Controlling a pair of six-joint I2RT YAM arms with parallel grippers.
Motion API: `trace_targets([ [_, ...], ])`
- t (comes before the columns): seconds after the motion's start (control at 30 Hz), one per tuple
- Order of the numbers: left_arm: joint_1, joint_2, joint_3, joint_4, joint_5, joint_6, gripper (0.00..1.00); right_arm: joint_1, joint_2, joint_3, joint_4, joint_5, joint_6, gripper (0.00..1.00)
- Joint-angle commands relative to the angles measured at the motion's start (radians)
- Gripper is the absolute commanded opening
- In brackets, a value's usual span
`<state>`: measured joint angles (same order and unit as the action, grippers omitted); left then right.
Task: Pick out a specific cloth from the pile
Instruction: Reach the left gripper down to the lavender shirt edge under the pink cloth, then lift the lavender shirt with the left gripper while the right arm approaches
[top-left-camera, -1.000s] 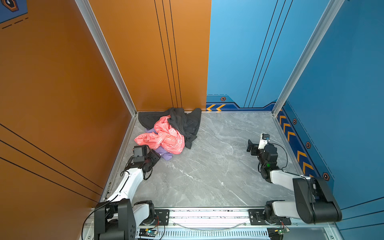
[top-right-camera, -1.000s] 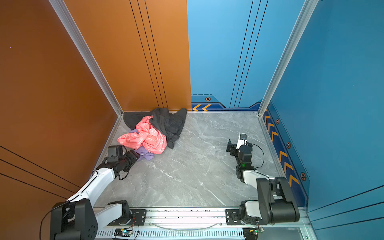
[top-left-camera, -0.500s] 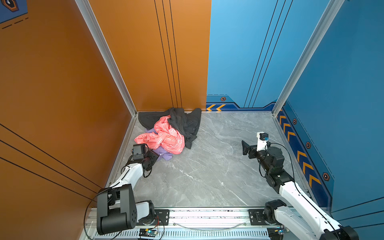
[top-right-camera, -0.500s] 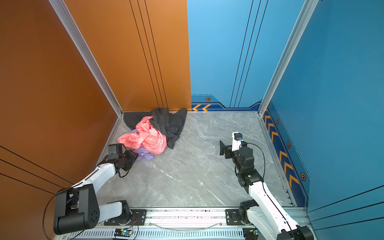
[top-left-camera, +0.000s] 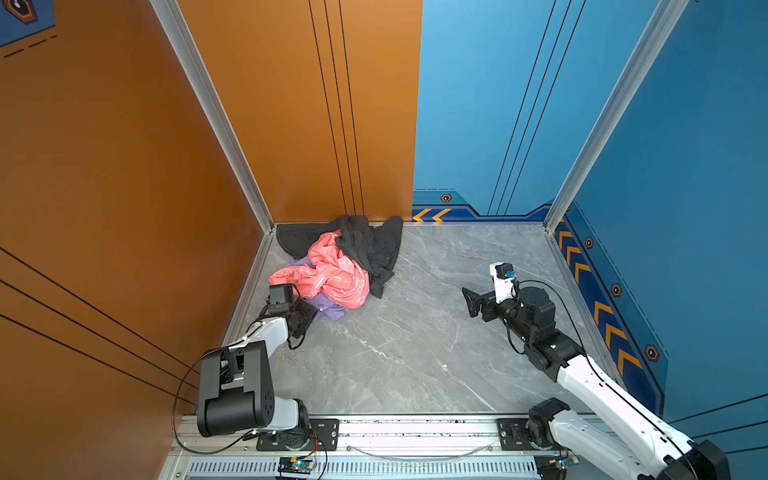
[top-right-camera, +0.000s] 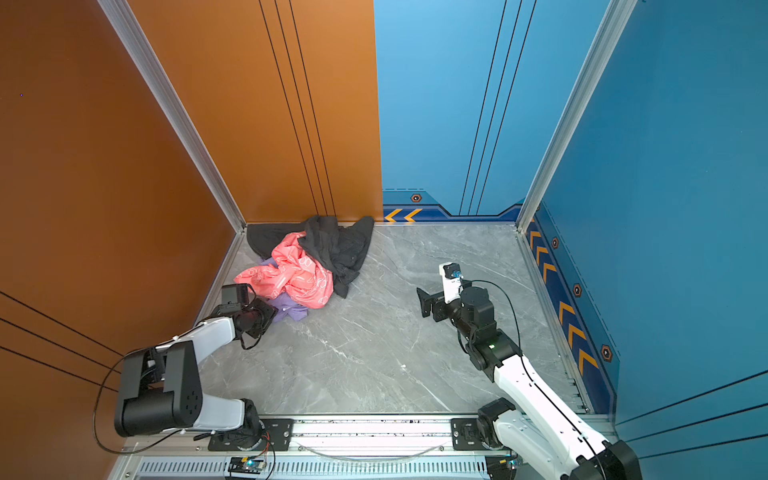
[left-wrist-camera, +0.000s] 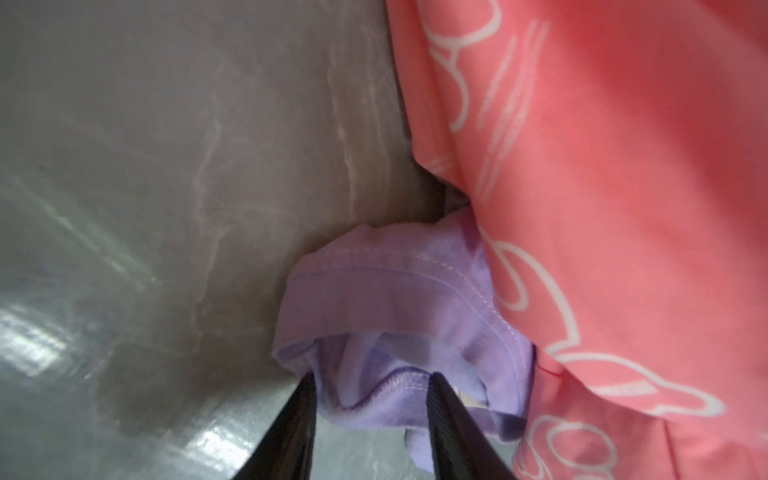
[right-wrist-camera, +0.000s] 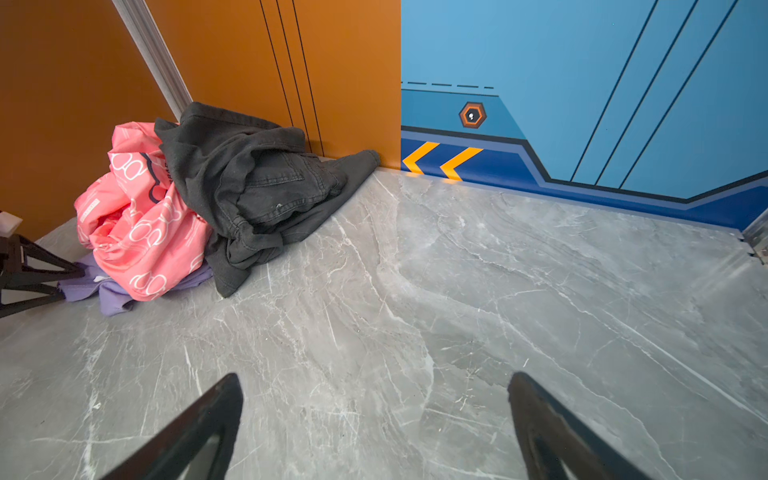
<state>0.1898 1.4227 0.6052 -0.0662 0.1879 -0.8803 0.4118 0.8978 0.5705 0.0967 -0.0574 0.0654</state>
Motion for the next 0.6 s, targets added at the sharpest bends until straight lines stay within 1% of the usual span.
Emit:
trace_targets([
  [0.0,0.007,0.01,0.008,0.016,-0.014,-0.004,0.35,0.019,0.014,0.04,-0.033,-0.01,-0.021,1.0],
  [0.1,0.007,0.019,0.009,0.025,-0.018,-0.002,0.27,0.031,0.023,0.049,-0.035,-0.009,-0.023,1.0],
  [0.2,0.007,0.028,0.018,0.03,-0.012,0.0,0.15,0.044,0.029,0.057,-0.036,-0.004,-0.027,1.0],
  [0.23,0.007,0.027,0.019,0.035,-0.009,0.0,0.1,0.048,0.03,0.058,-0.038,-0.003,-0.027,1.0],
  [0.3,0.008,0.02,0.024,0.04,0.0,0.002,0.01,0.055,0.032,0.063,-0.044,0.003,-0.03,1.0],
  [0.33,0.008,0.013,0.028,0.04,0.006,0.005,0.0,0.059,0.033,0.065,-0.047,0.006,-0.032,1.0],
  [0.57,-0.003,-0.084,0.055,0.039,0.022,0.005,0.0,0.085,0.037,0.077,-0.06,0.012,-0.041,1.0],
])
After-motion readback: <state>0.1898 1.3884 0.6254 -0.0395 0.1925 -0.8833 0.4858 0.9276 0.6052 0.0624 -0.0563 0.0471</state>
